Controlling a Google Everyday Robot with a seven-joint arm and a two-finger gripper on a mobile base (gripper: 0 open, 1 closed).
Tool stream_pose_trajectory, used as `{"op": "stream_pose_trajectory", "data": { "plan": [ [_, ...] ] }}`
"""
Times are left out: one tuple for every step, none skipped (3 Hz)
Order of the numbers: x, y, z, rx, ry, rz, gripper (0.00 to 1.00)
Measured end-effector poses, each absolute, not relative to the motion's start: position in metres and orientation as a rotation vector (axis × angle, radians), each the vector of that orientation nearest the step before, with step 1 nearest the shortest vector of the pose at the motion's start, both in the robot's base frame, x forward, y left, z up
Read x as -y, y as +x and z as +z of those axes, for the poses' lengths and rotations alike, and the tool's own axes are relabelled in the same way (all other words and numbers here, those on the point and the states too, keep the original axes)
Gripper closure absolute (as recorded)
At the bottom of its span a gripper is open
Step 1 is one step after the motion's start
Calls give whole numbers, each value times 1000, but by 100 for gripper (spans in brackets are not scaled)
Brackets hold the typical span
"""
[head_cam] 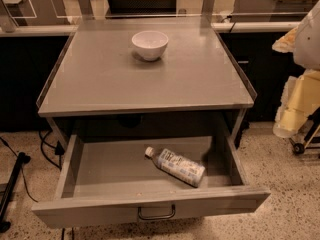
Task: Pick blue plastic bottle from top drawer and place on counter
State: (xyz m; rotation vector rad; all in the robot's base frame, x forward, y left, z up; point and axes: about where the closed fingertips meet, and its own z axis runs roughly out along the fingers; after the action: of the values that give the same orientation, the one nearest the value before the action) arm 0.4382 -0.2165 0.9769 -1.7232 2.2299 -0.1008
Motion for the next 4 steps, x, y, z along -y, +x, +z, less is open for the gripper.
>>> {"op": "stream_pose_trajectory", "data": {
  "plan": [
    [216, 438, 977, -2230, -1723, -101, 0],
    [216, 437, 972, -2253, -1683, -91, 0],
    [212, 432, 959, -2277, -1633, -62, 14],
    [203, 426, 940, -2293, -1563, -30, 30]
  ]
}}
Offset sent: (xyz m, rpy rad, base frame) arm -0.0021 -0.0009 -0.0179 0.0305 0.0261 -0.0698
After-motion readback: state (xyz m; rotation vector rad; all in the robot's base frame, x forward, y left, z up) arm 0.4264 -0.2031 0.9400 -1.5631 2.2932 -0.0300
